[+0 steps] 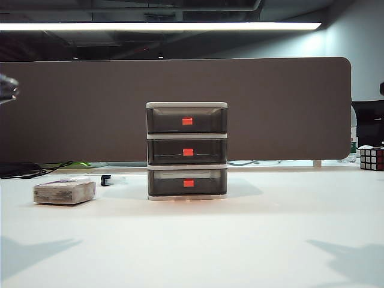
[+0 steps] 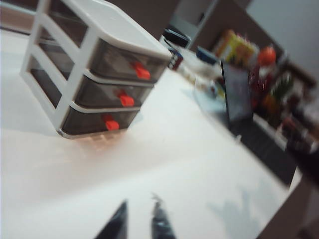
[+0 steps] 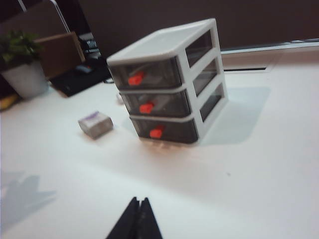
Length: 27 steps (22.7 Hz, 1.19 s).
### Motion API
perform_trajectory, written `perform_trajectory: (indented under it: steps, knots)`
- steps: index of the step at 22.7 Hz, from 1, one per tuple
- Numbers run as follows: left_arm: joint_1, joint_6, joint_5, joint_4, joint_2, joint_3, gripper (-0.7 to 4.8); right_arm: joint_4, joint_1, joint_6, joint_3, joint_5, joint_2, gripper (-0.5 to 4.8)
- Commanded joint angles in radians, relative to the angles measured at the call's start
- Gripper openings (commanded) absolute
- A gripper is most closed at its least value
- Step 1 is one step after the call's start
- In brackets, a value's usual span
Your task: Open the second layer of the drawer on the table, pick up a pack of napkins on the table and put it in, and finally close the drawer.
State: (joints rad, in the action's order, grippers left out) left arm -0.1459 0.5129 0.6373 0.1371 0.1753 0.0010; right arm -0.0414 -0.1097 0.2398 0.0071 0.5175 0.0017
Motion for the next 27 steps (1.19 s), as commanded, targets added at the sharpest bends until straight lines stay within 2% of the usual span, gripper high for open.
perform_trajectory:
  steps: [1,3,4,5,6,9,11,13,16,18,20,23,25,27]
  knots:
    - [-0.141,0.190,-0.299,0.127,0.000,0.007,0.53,0.082,-0.002,0.108,-0.003,0.005,-0.002,-0.04]
    - [-0.270,0.103,-0.410,0.117,0.009,0.007,0.53,0.129,-0.017,0.134,-0.002,0.005,0.000,-0.05]
    - [-0.317,0.084,-0.461,0.105,0.022,0.007,0.53,0.135,-0.024,0.139,0.003,0.004,0.003,-0.05]
    - [-0.406,0.060,-0.573,0.105,0.056,0.008,0.53,0.134,-0.041,0.140,0.021,-0.003,0.016,-0.05]
    - [-0.446,0.050,-0.628,0.112,0.077,0.009,0.53,0.135,-0.050,0.138,0.032,-0.005,0.024,-0.05]
    - [-0.628,-0.036,-0.863,0.237,0.240,0.019,0.53,0.137,-0.106,0.079,0.113,-0.066,0.119,-0.05]
    - [-0.682,-0.086,-0.932,0.299,0.379,0.058,0.54,0.143,-0.137,0.036,0.172,-0.097,0.222,-0.05]
    - [-0.695,-0.130,-0.938,0.366,0.499,0.094,0.57,0.169,-0.151,0.013,0.208,-0.097,0.311,-0.05]
    - [-0.695,-0.192,-0.940,0.521,0.797,0.193,0.65,0.280,-0.174,0.013,0.276,-0.091,0.536,-0.05]
    - [-0.695,-0.192,-0.941,0.566,0.943,0.249,0.91,0.329,-0.181,0.013,0.321,-0.068,0.667,-0.05]
    - [-0.695,-0.188,-0.940,0.603,1.061,0.299,0.91,0.360,-0.184,0.000,0.377,-0.036,0.795,-0.05]
    - [-0.695,-0.189,-0.919,0.683,1.221,0.369,0.91,0.360,-0.193,-0.017,0.476,-0.016,0.964,-0.05]
    - [-0.695,-0.222,-0.852,0.695,1.284,0.406,0.91,0.360,-0.193,-0.050,0.529,0.006,1.045,-0.05]
    - [-0.695,-0.243,-0.840,0.695,1.301,0.414,0.89,0.360,-0.193,-0.067,0.560,0.048,1.091,-0.04]
